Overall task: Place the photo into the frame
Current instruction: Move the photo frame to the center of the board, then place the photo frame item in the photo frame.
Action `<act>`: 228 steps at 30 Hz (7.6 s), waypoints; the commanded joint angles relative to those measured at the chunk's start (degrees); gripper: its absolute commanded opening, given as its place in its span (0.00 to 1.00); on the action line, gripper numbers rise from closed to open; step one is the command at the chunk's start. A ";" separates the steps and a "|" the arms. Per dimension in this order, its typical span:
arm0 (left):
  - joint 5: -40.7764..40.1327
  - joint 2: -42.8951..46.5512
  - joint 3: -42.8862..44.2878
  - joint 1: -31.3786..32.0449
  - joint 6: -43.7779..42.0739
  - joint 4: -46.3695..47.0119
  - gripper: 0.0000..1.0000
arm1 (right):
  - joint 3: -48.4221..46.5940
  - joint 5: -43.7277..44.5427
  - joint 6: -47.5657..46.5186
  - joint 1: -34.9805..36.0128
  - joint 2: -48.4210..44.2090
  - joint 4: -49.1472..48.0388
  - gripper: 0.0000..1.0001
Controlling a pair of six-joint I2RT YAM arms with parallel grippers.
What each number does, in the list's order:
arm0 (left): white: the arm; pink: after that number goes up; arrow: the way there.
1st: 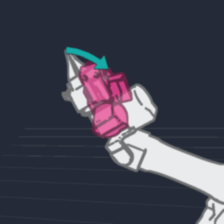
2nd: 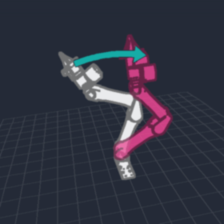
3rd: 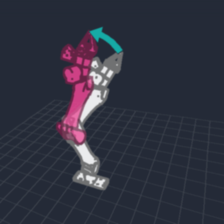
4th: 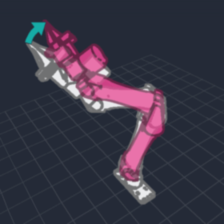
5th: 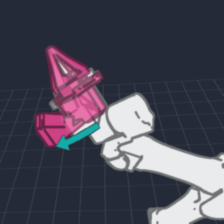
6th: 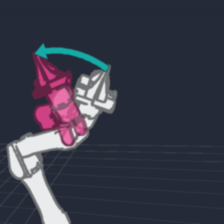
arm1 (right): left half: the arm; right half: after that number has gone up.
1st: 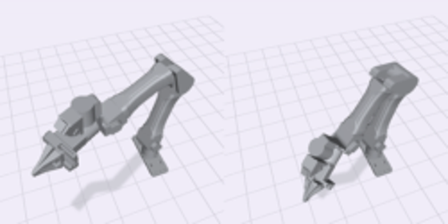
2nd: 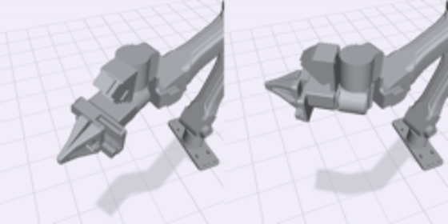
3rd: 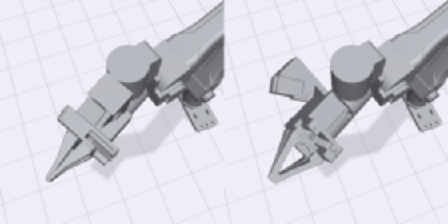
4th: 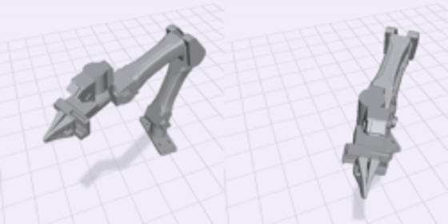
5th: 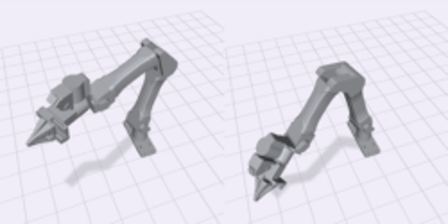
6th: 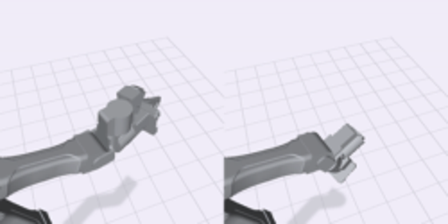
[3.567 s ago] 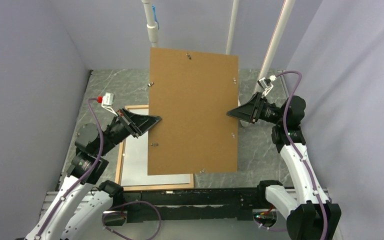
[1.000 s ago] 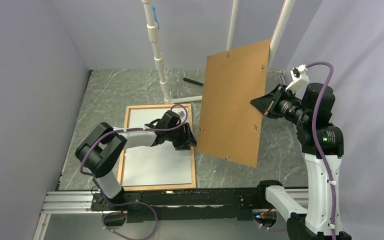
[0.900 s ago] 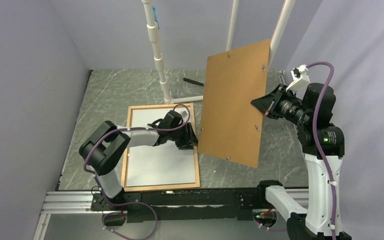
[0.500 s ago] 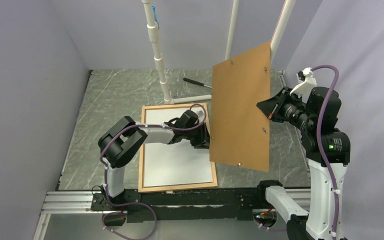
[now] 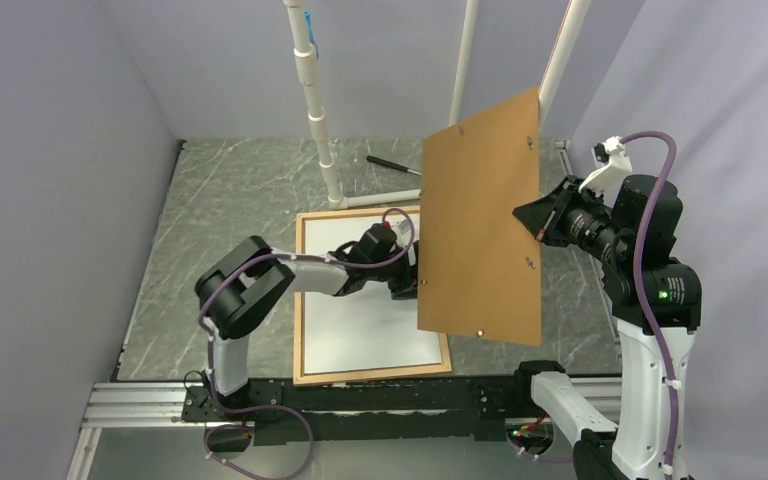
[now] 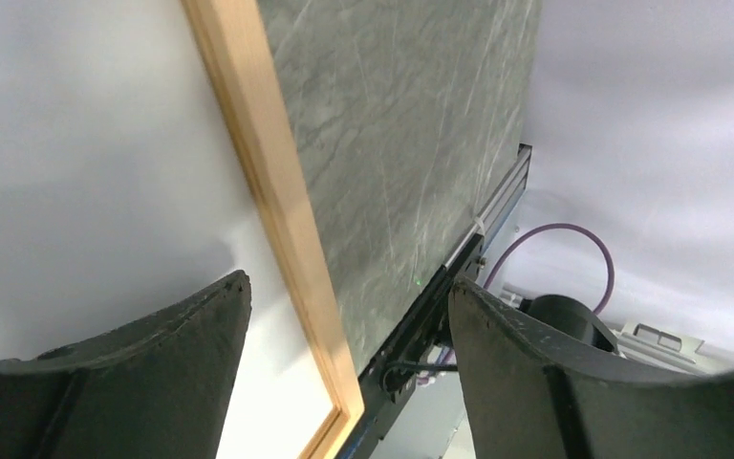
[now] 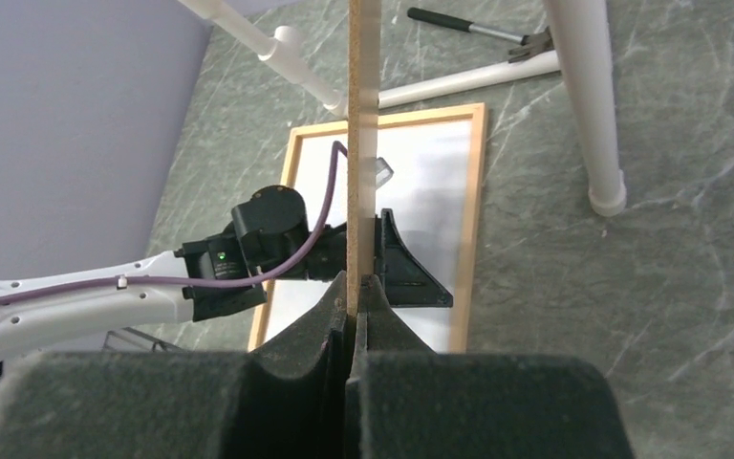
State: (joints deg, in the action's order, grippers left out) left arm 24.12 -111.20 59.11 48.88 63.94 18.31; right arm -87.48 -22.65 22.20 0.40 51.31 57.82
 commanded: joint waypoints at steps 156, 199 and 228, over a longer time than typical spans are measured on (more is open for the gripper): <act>-42.80 57.80 -2.78 -22.97 -29.34 -66.96 0.69 | 55.85 -20.83 46.19 15.92 -8.83 -74.31 0.00; -17.42 35.63 -26.37 -38.00 -30.94 -39.11 0.28 | 65.70 -8.72 45.73 17.64 12.30 -92.30 0.00; -18.63 25.01 -20.88 -30.56 -31.19 -39.07 0.24 | 64.02 -4.82 37.94 18.67 12.68 -90.52 0.00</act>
State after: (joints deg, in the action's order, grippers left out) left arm 7.29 -83.18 39.46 17.52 33.65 -18.31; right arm -20.82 -28.53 62.67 18.96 64.79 -26.04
